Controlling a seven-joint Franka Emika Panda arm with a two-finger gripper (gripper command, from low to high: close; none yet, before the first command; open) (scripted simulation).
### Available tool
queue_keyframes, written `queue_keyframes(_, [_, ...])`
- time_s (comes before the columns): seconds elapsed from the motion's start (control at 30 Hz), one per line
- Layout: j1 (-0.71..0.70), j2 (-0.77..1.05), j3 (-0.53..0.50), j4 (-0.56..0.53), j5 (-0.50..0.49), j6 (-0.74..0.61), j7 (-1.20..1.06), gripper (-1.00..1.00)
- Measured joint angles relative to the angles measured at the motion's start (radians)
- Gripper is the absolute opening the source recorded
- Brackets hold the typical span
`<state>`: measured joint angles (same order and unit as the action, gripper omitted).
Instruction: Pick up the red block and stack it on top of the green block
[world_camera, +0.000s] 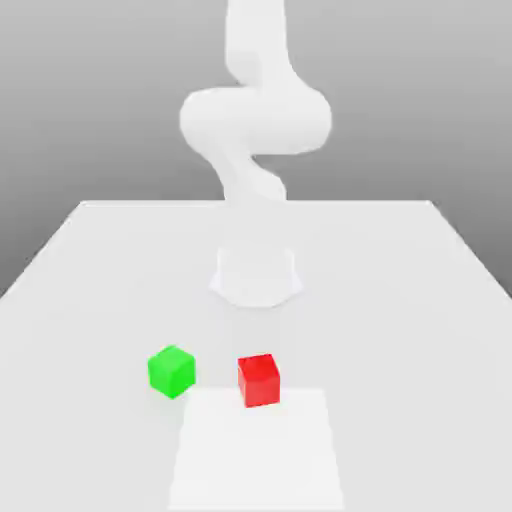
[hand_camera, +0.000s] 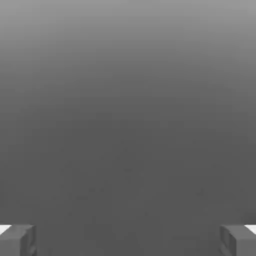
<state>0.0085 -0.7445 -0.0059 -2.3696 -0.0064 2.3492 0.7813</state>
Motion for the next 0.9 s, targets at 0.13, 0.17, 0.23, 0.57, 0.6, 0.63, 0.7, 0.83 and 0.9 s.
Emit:
queue_keyframes(0.13, [0.012,0.109,-0.01,-0.133,-0.008,0.096,-0.038,0.0])
queue_keyframes(0.17, [0.015,0.136,-0.013,-0.166,-0.01,0.12,-0.048,0.0])
queue_keyframes(0.23, [0.021,0.19,-0.019,-0.232,-0.013,0.167,-0.068,0.0])
queue_keyframes(0.57, [0.052,0.544,-0.053,-0.587,-0.024,0.461,-0.188,0.0])
queue_keyframes(0.6, [0.057,0.606,-0.056,-0.602,-0.02,0.511,-0.199,0.0])
queue_keyframes(0.63, [0.059,0.655,-0.056,-0.607,-0.013,0.552,-0.207,0.0])
queue_keyframes(0.7, [0.059,0.737,-0.05,-0.605,0.007,0.621,-0.224,0.0])
queue_keyframes(0.83, [0.027,0.884,-0.008,-0.587,0.042,0.747,-0.249,-1.0])
queue_keyframes(0.9, [0.027,0.884,-0.008,-0.587,0.041,0.747,-0.249,-1.0])
